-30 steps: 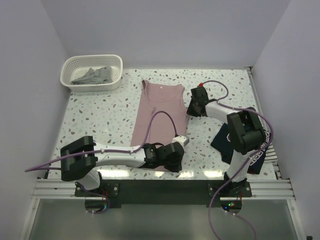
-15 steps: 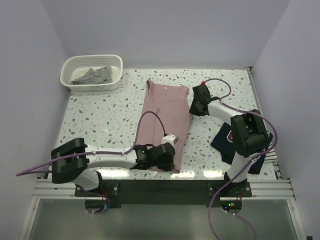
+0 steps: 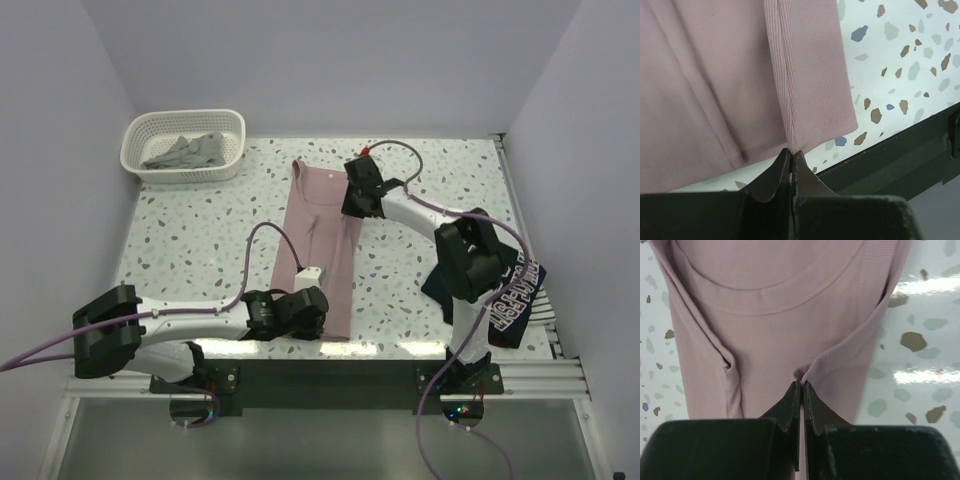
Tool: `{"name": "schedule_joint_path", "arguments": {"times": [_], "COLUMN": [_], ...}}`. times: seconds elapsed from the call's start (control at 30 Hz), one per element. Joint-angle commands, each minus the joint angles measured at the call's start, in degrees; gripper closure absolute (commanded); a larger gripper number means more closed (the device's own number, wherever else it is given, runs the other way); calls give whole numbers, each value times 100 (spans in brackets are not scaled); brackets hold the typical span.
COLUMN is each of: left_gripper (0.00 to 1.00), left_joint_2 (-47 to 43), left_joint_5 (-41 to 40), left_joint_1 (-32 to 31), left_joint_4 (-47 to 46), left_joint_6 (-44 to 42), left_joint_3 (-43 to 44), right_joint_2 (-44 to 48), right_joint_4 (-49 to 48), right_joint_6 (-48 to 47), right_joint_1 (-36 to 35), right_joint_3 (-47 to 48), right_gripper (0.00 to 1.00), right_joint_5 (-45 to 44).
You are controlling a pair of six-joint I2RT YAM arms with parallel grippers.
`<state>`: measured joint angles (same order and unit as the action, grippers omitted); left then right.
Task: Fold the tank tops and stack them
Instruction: Fold the tank top
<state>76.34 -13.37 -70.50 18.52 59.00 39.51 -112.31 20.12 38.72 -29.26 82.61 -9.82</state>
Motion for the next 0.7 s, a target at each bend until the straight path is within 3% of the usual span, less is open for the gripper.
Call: {"name": "schedule_joint_path", "arguments": {"times": [0.0, 0.67], "left_gripper": [100, 100], "left_joint_2": [-286, -418], "left_joint_5": [-324, -254], "left_joint_1": [54, 124], "left_joint_4": [519, 1004], "left_joint_6": [252, 401], "left_joint_3": [-48, -338], "right_joint_2": [-308, -1161], "right_joint_4": [115, 335], "right_joint_6": [171, 145], "right_joint_1": [-168, -687], "right_joint_3": [554, 1477], "right_gripper": [100, 100], "right_joint_5": [-213, -424]}}
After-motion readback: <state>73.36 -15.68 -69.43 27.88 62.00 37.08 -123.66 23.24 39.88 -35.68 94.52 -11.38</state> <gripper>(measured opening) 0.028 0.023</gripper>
